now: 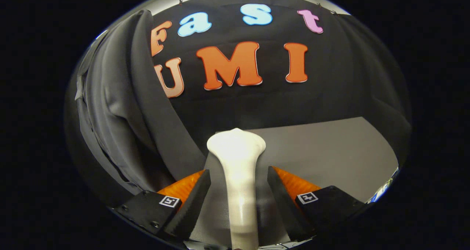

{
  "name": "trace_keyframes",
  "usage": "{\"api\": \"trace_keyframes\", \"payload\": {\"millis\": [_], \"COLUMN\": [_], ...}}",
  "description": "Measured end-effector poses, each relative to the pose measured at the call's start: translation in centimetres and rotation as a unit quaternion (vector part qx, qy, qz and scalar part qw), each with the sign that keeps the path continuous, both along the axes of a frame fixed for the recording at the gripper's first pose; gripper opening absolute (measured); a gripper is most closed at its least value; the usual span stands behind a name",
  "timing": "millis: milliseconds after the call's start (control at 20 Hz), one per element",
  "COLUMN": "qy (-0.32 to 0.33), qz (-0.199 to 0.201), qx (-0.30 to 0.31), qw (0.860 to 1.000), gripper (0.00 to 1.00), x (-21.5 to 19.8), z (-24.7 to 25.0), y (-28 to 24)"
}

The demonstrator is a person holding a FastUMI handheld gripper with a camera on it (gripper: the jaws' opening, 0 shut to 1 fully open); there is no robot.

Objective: Iron the clothes twice with a garment steamer, once on the left side and once on the right side.

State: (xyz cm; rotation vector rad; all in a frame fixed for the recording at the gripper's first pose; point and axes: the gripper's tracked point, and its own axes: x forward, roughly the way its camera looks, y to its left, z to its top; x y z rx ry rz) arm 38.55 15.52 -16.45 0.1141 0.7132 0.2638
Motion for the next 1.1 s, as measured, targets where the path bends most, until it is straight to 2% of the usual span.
{"api": "trace_keyframes", "payload": {"millis": [250,400,550,700,800,850,950,1100], "qy": [0.013,0.044,0.037,0.037,0.038,0.035,0.032,0.000], "qz": [0.027,0.038,0.030,0.045,0.059,0.059,0.038,0.021], "qx": [-0.005,-0.023,-0.045,-0.047,-0.040,-0.039,-0.047,-0.074], "qw": [1.000,0.998,0.998,0.997,0.997,0.997,0.998,0.997], "gripper": [0.96,0.95,0.87,0.78,0.66,0.52,0.45,0.41], "x": [0.1,-0.6,-0.1,-0.5,-0.9,-0.7,-0.9,-1.7], "z": [-0.6,-2.2,-2.0,-2.3,-2.6,-2.4,-2.1,-1.2], "y": [0.1,0.1,-0.3,0.2,0.8,0.8,0.1,-0.4]}}
